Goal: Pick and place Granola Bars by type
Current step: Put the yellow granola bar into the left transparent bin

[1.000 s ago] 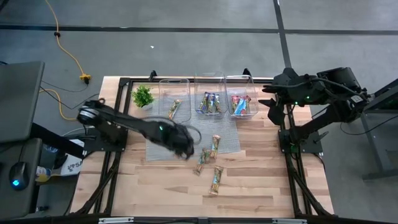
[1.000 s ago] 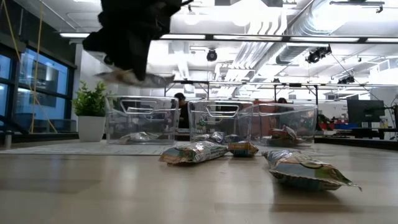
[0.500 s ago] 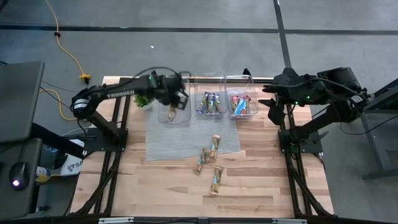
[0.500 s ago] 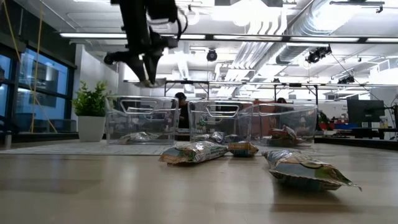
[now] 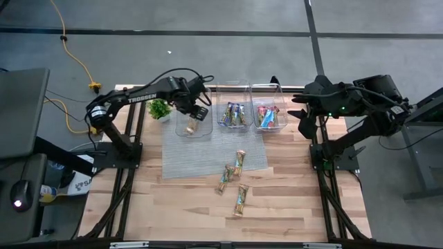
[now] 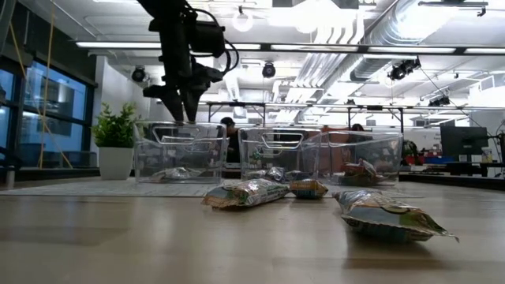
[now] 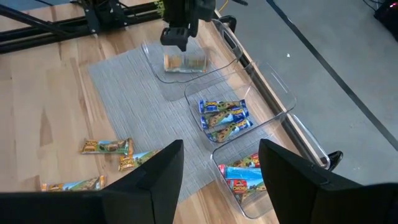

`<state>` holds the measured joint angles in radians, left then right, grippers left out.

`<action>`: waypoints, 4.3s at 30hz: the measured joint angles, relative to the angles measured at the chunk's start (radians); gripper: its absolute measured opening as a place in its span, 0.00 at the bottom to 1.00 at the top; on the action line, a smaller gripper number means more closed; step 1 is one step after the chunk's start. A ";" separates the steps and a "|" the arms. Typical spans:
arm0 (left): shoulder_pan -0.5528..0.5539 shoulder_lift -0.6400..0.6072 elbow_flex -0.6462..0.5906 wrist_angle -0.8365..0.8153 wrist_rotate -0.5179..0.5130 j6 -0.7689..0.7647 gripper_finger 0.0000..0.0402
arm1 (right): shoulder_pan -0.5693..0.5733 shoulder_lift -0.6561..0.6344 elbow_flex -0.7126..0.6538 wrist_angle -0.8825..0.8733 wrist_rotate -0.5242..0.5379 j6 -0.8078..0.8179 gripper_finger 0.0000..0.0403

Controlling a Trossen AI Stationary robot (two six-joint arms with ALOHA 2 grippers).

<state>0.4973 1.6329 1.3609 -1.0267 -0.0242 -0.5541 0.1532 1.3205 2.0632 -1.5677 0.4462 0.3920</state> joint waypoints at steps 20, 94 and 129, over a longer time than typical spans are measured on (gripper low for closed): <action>-0.283 -0.107 0.038 0.066 0.030 -0.220 0.55 | 0.000 0.000 0.000 -0.002 0.013 0.008 0.48; -0.708 0.498 0.220 0.327 0.119 -0.474 0.55 | 0.000 0.043 0.000 -0.003 -0.012 0.018 0.48; -0.707 0.453 0.211 0.247 0.075 -0.419 0.23 | 0.000 0.043 0.000 -0.003 -0.012 0.010 0.48</action>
<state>-0.2095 2.0855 1.5719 -0.7800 0.0509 -0.9727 0.1533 1.3632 2.0632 -1.5711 0.4343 0.4023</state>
